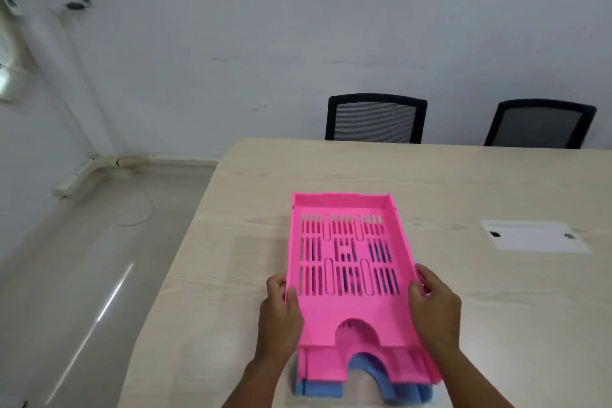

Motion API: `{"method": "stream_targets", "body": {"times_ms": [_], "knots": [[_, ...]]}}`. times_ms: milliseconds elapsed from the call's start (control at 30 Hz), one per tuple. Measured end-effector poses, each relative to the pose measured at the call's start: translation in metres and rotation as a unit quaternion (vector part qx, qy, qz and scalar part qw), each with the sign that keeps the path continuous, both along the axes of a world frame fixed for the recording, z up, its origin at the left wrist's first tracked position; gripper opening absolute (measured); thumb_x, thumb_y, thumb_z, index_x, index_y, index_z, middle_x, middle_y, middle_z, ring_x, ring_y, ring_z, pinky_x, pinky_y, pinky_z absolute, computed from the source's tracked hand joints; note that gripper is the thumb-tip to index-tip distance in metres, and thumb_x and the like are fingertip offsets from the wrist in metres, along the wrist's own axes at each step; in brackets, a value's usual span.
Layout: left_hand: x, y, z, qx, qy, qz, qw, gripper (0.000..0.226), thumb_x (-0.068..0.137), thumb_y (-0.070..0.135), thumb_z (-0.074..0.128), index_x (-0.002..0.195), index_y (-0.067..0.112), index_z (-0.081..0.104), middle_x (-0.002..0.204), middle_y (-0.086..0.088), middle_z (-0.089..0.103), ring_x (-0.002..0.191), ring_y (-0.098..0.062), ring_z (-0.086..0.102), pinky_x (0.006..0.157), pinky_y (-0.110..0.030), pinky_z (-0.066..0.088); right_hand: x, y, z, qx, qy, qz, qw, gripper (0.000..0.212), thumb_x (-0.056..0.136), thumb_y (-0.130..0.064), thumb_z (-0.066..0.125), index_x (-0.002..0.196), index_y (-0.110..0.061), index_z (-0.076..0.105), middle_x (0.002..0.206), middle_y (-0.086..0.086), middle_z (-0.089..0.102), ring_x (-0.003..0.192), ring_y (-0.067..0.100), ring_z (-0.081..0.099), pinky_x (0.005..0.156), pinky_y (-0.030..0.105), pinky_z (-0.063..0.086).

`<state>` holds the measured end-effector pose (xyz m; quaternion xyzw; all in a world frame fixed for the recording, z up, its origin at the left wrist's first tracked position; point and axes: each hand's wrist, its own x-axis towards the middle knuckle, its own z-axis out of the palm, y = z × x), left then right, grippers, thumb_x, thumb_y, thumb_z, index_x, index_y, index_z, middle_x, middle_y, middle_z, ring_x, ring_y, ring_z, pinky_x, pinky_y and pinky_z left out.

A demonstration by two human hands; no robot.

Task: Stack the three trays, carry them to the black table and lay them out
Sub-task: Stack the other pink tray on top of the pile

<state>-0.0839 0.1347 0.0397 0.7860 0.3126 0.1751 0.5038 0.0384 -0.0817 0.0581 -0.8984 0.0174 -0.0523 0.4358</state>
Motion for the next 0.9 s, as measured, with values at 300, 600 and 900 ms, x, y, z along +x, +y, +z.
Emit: {"method": "stream_targets", "body": {"times_ms": [300, 600, 900], "knots": [[0.002, -0.017, -0.006, -0.009, 0.007, -0.012, 1.000, 0.016, 0.094, 0.008, 0.052, 0.099, 0.023, 0.050, 0.084, 0.009, 0.072, 0.061, -0.003, 0.064, 0.053, -0.017, 0.043, -0.005, -0.025, 0.000, 0.028, 0.032, 0.012, 0.999, 0.031, 0.087, -0.003, 0.057, 0.113, -0.014, 0.071, 0.089, 0.004, 0.075, 0.069, 0.016, 0.068, 0.067, 0.038, 0.058], [0.014, -0.007, 0.010, -0.038, -0.002, 0.002, 0.999, 0.025, 0.093, 0.024, 0.063, 0.117, 0.018, 0.059, 0.105, 0.009, 0.064, 0.102, -0.013, 0.064, 0.084, -0.022, 0.053, 0.011, -0.027, -0.005, 0.033, 0.075, 0.044, 0.996, 0.034, 0.091, -0.001, 0.054, 0.123, -0.008, 0.064, 0.101, 0.005, 0.070, 0.072, 0.010, 0.065, 0.060, 0.027, 0.048], [0.022, -0.012, 0.017, -0.076, 0.051, -0.028, 0.995, 0.041, 0.094, 0.002, 0.043, 0.125, 0.023, 0.061, 0.092, 0.011, 0.070, 0.078, -0.013, 0.069, 0.064, -0.028, 0.059, 0.020, -0.028, 0.009, 0.039, 0.046, 0.065, 0.996, 0.030, 0.089, -0.003, 0.058, 0.114, -0.012, 0.071, 0.091, -0.001, 0.072, 0.066, 0.014, 0.069, 0.054, 0.023, 0.049]]}}
